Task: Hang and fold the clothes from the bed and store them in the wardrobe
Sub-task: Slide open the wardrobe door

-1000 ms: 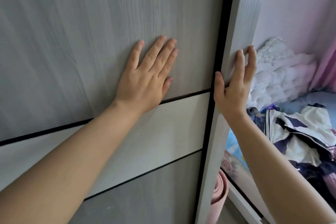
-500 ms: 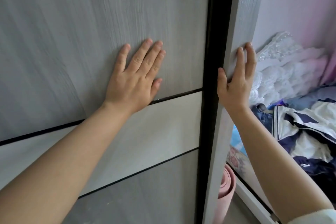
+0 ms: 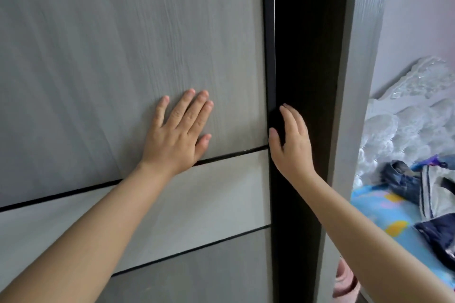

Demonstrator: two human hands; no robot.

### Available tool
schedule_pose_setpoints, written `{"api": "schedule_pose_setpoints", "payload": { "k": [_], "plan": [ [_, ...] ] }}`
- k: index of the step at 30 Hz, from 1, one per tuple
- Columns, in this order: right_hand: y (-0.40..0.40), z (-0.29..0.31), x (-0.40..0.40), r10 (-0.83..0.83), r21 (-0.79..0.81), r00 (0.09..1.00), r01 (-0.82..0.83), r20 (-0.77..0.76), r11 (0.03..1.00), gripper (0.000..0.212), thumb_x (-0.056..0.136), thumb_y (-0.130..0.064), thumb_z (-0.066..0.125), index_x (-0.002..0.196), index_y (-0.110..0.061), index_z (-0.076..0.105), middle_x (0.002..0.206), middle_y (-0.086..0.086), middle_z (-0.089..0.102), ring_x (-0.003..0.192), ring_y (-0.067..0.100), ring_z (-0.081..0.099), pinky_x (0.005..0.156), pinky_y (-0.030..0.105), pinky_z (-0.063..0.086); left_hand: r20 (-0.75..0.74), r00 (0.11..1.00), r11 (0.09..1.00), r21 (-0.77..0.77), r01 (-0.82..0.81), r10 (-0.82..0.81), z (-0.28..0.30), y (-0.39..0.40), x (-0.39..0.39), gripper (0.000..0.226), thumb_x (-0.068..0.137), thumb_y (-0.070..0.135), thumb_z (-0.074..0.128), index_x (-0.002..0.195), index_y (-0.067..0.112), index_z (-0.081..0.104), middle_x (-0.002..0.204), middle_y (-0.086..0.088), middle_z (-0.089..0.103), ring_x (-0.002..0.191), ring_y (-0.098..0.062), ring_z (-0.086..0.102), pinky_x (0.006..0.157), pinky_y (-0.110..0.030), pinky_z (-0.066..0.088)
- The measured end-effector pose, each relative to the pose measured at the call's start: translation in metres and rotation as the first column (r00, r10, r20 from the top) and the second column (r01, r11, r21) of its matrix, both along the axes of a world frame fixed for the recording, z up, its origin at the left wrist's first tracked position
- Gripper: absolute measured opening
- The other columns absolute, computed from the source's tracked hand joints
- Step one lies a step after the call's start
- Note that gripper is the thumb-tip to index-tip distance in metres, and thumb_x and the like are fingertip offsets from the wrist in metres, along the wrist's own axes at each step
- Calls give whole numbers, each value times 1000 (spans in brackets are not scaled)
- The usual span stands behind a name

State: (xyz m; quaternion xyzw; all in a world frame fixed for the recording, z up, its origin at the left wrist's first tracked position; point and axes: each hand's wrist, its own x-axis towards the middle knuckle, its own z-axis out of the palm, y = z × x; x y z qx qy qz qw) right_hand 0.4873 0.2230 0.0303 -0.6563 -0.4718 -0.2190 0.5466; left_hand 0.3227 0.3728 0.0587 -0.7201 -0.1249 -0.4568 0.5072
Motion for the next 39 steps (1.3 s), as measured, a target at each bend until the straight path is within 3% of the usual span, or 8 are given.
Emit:
{"api": "schedule_pose_setpoints", "payload": {
  "k": [4,10,14,22,28,34,36,39],
  "plan": [
    [16,15,-34,137,-89,914,-184,-382,979,49,100,-23,29,146,-8,18,147,8,34,135,21,32,107,26,27,-15,1000,1000,-10,-15,15,4,8,-26,51,97,38,19,138,10,32,143,-4,29,143,-13,-7,113,-42,4],
    [33,12,-65,240,-2,884,-263,-401,965,46,101,-21,26,144,-6,24,147,9,34,137,19,28,107,23,21,14,996,996,-29,-85,86,4,22,-72,50,97,39,20,137,12,33,143,-2,31,143,-11,-4,112,-41,11],
    [52,11,-100,338,17,863,-358,-377,934,46,101,-21,26,144,-6,24,147,9,35,137,19,29,104,20,20,40,994,986,-136,-94,100,2,23,-116,49,95,39,27,136,13,33,146,-1,26,140,-19,12,111,-40,11],
    [91,-5,-167,504,13,835,-514,-223,858,49,100,-27,26,142,-4,28,138,12,47,130,22,41,96,13,23,239,963,926,-376,-22,120,11,15,-190,43,75,29,47,116,15,44,113,-2,38,92,-23,39,81,-35,34],
    [129,-11,-211,741,-4,668,-743,-73,669,67,85,-40,27,136,2,35,77,-2,57,80,-9,51,75,-1,34,360,913,700,-702,130,192,16,18,-250,52,71,36,44,108,3,60,97,-16,54,86,-33,57,78,-23,36],
    [163,-19,-260,832,-148,552,-820,55,553,55,83,-26,37,127,5,49,79,11,61,73,8,50,75,0,33,476,834,611,-758,230,277,15,21,-289,72,65,54,46,115,3,57,109,-2,37,101,-23,47,91,-20,35],
    [178,-26,-275,860,-215,500,-833,104,510,49,82,-22,43,121,5,55,88,14,65,81,12,52,84,0,31,508,815,631,-737,242,281,12,23,-295,73,65,55,48,114,2,57,110,-3,38,101,-17,43,90,-4,25],
    [205,-28,-297,893,-304,433,-840,121,449,47,81,-27,47,114,2,62,103,15,65,99,12,49,96,16,31,549,769,656,-718,233,328,9,33,-303,73,67,55,49,113,-1,57,112,-11,43,106,-21,43,93,-7,20]
  ]
}}
